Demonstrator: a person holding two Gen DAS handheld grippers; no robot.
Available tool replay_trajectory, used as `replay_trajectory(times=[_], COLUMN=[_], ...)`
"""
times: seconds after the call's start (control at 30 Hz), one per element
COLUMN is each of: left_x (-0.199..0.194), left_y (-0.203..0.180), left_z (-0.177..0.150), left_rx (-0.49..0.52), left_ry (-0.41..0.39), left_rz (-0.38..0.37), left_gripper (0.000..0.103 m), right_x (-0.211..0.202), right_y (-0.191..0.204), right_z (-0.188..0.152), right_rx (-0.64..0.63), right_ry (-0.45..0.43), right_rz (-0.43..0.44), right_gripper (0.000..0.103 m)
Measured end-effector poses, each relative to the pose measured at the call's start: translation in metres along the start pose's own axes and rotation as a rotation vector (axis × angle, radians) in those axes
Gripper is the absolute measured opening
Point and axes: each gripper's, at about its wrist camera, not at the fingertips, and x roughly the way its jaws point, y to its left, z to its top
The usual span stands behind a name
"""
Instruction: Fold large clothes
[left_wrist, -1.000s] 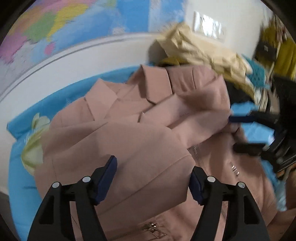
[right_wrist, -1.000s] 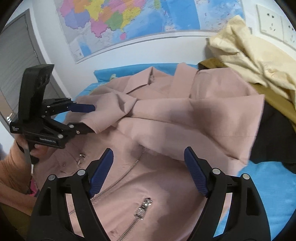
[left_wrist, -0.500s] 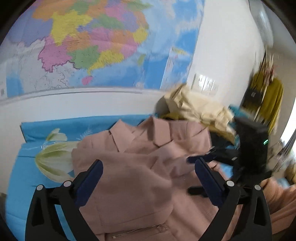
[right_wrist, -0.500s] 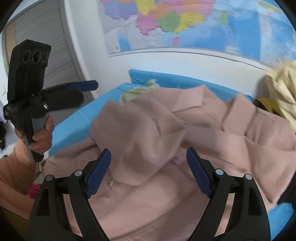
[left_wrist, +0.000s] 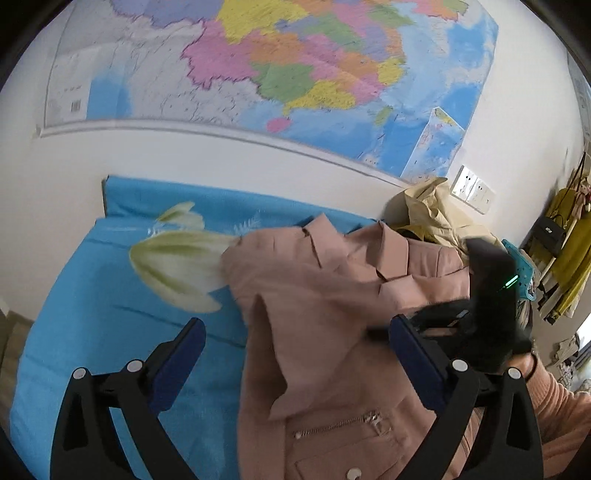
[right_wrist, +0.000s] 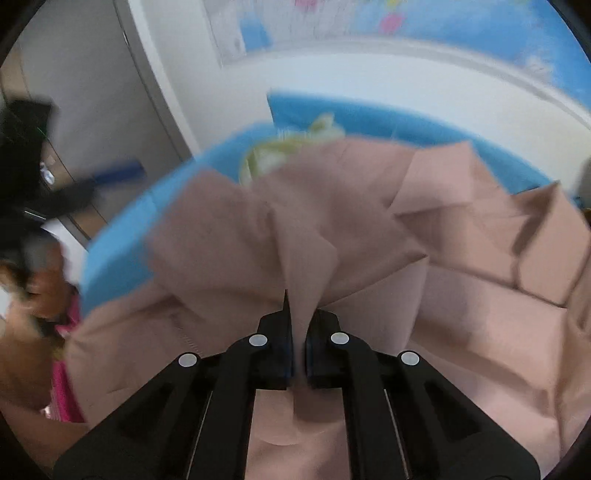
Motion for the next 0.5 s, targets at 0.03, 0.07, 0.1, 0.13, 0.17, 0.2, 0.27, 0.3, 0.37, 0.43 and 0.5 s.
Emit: replay_trajectory(times=[0.03, 0.07, 0.1, 0.13, 0.17, 0.2, 0.27, 0.3, 0.37, 0.43, 0.5], left_x=[0.0, 0.002, 0.004, 0.006, 0.012, 0.018, 0.035, 0.043, 0.061, 0.076, 0.086], left_y=[0.002, 0.002, 0.001, 0.0, -0.005, -0.009, -0.02, -0.025, -0.036, -0.043, -0.051], left_z=[-0.002, -0.004, -0.005, -0.006, -0.008, -0.01, -0.015, -0.017, -0.021, -0.023, -0.022], left_rx=[-0.001, 0.005, 0.016, 0.026, 0.054, 0.079, 0.136, 0.165, 0.231, 0.265, 0.259], left_ry=[0.006, 0.017, 0.026, 0.033, 0.049, 0.066, 0.113, 0.135, 0.185, 0.218, 0.244], left_rz=[-0.007, -0.021, -0.033, -0.039, -0.039, -0.035, -0.034, -0.032, -0.009, 0.006, -0.02], left_gripper=[0.096, 0.096, 0.096, 0.096, 0.096, 0.096, 0.096, 0.096, 0.096, 0.09, 0.085], right_x=[-0.015, -0.036, -0.051, -0.064, -0.08, -0.089, -0.102, -0.107, -0.113, -0.12, -0.122], right_y=[-0.007, -0.021, -0.031, -0.045, -0.064, -0.078, -0.11, -0.124, -0.135, -0.125, -0.097], right_z=[-0.003, -0.009, -0.015, -0.023, -0.037, -0.049, -0.079, -0.095, -0.111, -0.112, -0.101], right_rx=[0.018, 0.053, 0.082, 0.122, 0.184, 0.225, 0.333, 0.394, 0.456, 0.435, 0.338], right_ry=[-0.029, -0.07, -0.099, -0.128, -0.16, -0.172, -0.164, -0.153, -0.133, -0.126, -0.134], right_rz=[0.028, 0.062, 0.08, 0.097, 0.099, 0.078, -0.005, -0.057, -0.103, -0.141, -0.173], right_gripper=[0.005, 0.005, 0.009, 0.012, 0.016, 0.021, 0.033, 0.038, 0.039, 0.046, 0.067])
